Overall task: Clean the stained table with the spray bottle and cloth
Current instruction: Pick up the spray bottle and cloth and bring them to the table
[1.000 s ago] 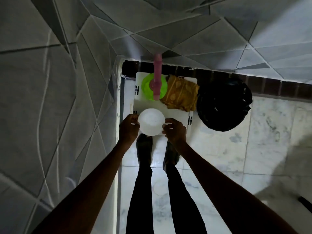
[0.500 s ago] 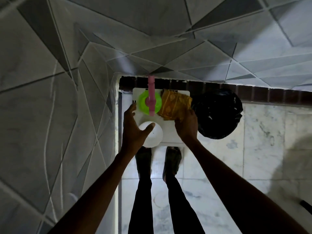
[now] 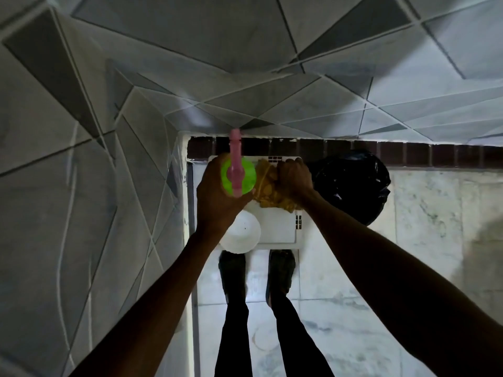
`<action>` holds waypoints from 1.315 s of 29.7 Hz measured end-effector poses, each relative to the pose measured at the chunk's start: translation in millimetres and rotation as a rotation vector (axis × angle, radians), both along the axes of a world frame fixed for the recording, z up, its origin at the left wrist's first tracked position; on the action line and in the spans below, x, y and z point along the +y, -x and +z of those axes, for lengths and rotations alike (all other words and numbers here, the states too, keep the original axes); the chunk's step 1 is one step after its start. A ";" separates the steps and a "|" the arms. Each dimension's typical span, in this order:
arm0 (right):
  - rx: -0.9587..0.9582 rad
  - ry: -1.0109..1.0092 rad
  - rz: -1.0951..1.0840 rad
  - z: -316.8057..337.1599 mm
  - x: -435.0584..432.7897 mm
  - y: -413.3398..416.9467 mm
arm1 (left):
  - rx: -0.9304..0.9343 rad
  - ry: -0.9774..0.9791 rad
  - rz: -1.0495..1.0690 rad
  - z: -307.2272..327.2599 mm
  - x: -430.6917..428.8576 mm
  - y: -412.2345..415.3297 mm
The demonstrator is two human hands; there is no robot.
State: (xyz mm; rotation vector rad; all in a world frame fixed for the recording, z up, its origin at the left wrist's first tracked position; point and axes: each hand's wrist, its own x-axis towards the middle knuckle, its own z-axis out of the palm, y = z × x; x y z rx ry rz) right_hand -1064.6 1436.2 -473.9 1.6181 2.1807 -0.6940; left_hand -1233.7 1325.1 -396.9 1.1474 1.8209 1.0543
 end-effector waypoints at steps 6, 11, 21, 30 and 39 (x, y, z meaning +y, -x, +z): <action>0.194 0.249 -0.353 83.7 -28.2 -27.3 | -0.052 -0.001 -0.002 67.0 -1.4 -5.2; 0.654 0.283 -0.853 210.4 -99.2 -82.6 | -0.012 0.048 -0.138 173.6 -10.0 -27.0; 1.200 0.044 -1.421 462.0 -316.9 -172.8 | 0.058 0.049 -0.519 390.0 -101.6 -135.8; 1.374 -0.325 -1.870 522.9 -537.9 -255.5 | 0.051 0.011 -0.974 441.8 -242.6 -262.8; 1.495 -0.721 -2.127 545.3 -780.5 -340.0 | -0.006 -0.063 -1.354 477.8 -446.2 -428.0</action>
